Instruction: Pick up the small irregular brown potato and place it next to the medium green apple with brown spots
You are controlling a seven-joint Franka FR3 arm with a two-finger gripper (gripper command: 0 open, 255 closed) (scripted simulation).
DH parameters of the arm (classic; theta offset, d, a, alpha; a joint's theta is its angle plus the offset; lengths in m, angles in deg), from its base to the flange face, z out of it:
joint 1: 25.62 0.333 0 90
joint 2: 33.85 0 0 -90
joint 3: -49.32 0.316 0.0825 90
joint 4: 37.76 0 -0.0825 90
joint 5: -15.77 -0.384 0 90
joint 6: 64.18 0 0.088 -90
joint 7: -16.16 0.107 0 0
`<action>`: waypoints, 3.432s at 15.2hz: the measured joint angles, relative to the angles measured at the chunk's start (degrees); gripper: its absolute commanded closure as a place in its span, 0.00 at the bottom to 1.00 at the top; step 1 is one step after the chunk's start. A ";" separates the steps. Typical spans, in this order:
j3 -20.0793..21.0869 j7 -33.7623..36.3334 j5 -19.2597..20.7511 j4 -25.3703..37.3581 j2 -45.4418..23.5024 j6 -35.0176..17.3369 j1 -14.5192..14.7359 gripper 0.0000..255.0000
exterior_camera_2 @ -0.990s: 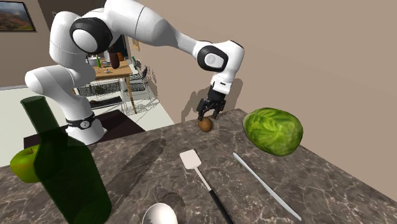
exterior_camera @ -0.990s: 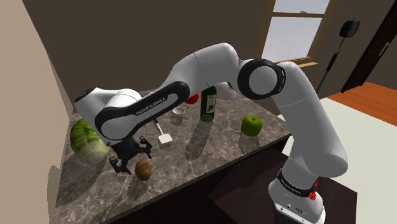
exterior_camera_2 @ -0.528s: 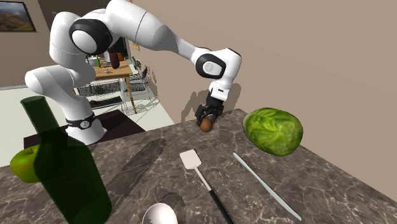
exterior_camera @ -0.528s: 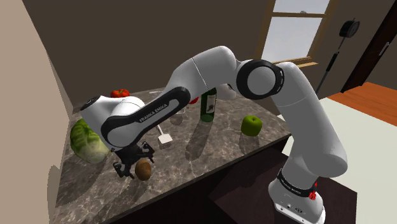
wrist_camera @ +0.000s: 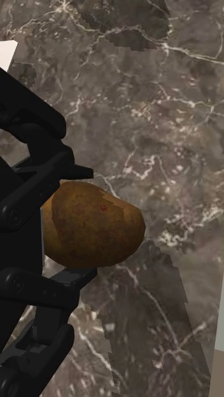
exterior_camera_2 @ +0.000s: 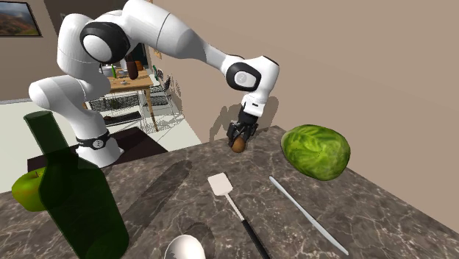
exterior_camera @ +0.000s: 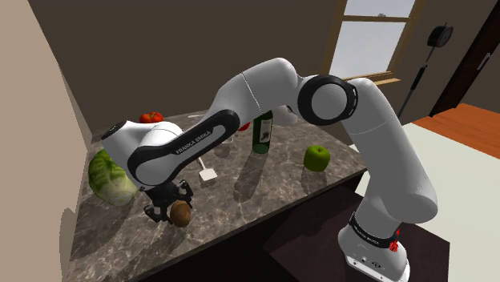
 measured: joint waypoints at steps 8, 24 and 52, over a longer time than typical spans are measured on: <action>0.04 -0.04 -0.06 0.16 0.08 0.25 0.01 1.00; 1.40 -1.32 -2.09 5.13 4.61 9.24 -0.12 1.00; 2.63 -12.65 -11.37 -18.83 31.54 8.84 -13.83 1.00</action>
